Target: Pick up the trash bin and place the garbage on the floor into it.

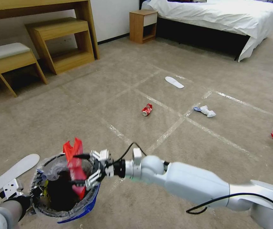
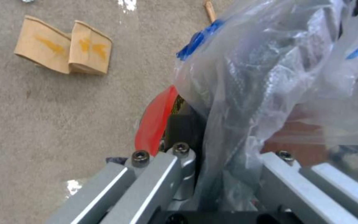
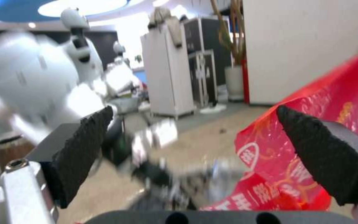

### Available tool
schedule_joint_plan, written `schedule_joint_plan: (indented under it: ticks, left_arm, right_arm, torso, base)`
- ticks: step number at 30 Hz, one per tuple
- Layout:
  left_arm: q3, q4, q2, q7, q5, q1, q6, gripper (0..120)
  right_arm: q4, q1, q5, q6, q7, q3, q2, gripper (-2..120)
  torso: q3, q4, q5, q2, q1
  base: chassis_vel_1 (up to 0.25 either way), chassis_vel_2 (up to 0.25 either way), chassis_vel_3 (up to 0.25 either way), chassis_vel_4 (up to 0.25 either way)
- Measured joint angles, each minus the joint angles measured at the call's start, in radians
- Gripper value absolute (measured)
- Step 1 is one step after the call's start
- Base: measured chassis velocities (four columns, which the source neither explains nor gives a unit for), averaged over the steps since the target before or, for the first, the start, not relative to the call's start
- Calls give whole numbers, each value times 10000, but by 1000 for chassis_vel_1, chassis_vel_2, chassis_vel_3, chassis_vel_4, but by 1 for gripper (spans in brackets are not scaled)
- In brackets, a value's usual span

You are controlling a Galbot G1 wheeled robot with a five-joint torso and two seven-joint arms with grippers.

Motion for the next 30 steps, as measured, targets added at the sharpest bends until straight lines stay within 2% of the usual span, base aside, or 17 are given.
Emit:
schedule_joint_plan:
  ticks: [6,17,30]
  left_arm:
    - [36,12,-18,0,18,-18,0,0]
    - [0,-62,-162,-22,43,-36,0,0]
    - [-87,58,-53,-159,-70,-261,-2,0]
  right_arm:
    - [453,123,315,-218,125,218,-95,100]
    - [-403,-872,-557,-64,524,-1026,983,100]
    - [-601,-940,-629,-32,611,-1384,1127,100]
  torso:
    - [0,-1,-1,0,0]
    - [0,1,-2,0,0]
    - [0,0,-3,0,0]
  base:
    - [0,0,0,0]
    - [0,0,0,0]
    - [0,0,0,0]
